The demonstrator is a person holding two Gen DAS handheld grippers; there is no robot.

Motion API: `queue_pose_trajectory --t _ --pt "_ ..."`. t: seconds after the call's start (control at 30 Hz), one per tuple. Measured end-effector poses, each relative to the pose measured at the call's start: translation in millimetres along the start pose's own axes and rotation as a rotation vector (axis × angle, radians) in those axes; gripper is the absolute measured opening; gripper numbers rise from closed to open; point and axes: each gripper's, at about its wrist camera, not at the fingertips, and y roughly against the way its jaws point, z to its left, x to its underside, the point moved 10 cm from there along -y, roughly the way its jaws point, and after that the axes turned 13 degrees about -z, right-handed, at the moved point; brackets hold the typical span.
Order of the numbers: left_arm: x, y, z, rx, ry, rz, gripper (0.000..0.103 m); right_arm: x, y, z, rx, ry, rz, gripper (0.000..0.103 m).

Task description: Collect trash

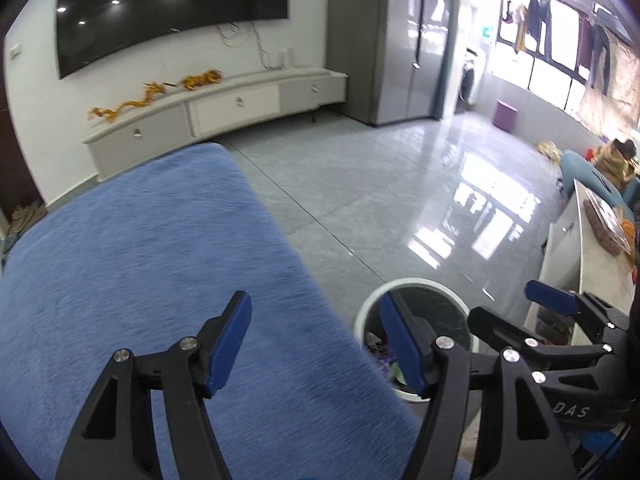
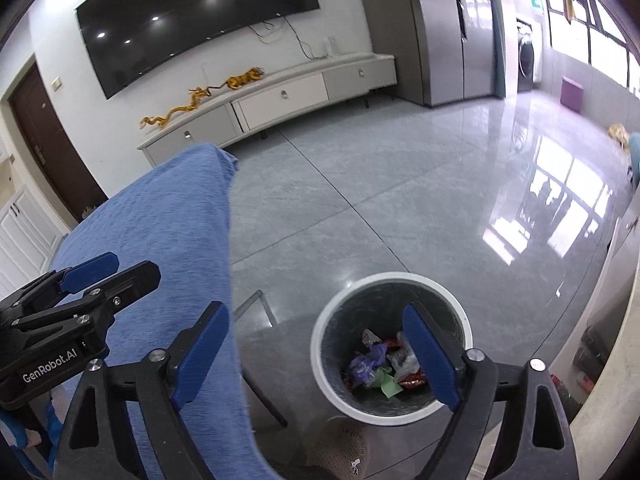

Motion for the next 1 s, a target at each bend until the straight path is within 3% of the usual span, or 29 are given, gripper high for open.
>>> queue_pose_trajectory --t 0.17,0.47,0.7,1.0 --pt "-1 38 38 -0.076 0.030 -0.065 0.065 -4 14 35 -0.009 0.066 -0.043 0.103" --pt "-1 93 81 -0.157 0.067 -0.161 0.066 -9 39 80 -0.001 0.170 -0.144 0.103" --pt "2 110 107 -0.221 0.096 -0.199 0.092 -16 53 95 0.092 0.247 -0.236 0.103" --pt "17 121 126 -0.289 0.124 -0.204 0.100 -5 52 101 0.135 0.281 -0.253 0.103"
